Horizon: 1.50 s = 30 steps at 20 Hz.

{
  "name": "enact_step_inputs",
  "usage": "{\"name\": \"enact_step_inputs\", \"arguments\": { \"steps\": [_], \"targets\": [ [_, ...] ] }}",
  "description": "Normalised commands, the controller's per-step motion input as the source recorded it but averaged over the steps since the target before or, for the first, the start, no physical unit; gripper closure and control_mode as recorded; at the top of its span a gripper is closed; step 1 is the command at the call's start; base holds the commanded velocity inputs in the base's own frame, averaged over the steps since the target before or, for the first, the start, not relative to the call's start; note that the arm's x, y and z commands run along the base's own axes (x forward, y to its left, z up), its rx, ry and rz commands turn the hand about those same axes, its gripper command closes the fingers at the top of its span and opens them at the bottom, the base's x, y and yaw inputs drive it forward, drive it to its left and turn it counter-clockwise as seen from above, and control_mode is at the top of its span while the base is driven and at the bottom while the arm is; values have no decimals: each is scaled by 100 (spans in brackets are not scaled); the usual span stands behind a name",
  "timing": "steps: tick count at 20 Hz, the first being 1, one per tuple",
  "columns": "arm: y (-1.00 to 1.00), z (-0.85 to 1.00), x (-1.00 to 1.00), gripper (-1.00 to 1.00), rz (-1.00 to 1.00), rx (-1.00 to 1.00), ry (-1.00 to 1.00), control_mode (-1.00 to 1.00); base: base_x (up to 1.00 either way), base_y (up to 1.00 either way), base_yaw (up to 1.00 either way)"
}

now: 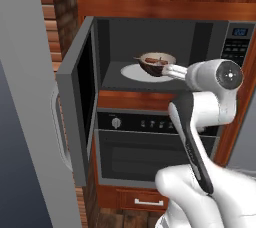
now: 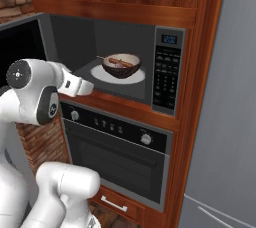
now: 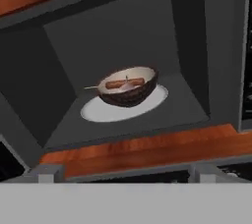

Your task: Place the bowl containing the hot dog and garlic in the microwave. Close the microwave door and press the start button to microwave the meal.

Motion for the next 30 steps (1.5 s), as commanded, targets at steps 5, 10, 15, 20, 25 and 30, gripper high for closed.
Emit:
{"name": "enact_step_inputs", "arguments": {
  "steps": [5, 10, 15, 20, 25, 30],
  "targets": [
    [42, 39, -100, -100, 39, -65, 10, -100, 0, 0, 0],
    [41, 13, -100, -100, 33, -61, 5, -100, 0, 0, 0],
    [36, 3, -100, -100, 32, -59, 2, -100, 0, 0, 0],
    [54, 2, -75, -100, 21, -52, 0, -100, 0, 0, 0],
    [71, 2, -21, -100, 1, -47, -5, -100, 0, 0, 0],
    [96, 0, -2, -100, 0, -47, -7, -100, 0, 0, 0]
  ]
}}
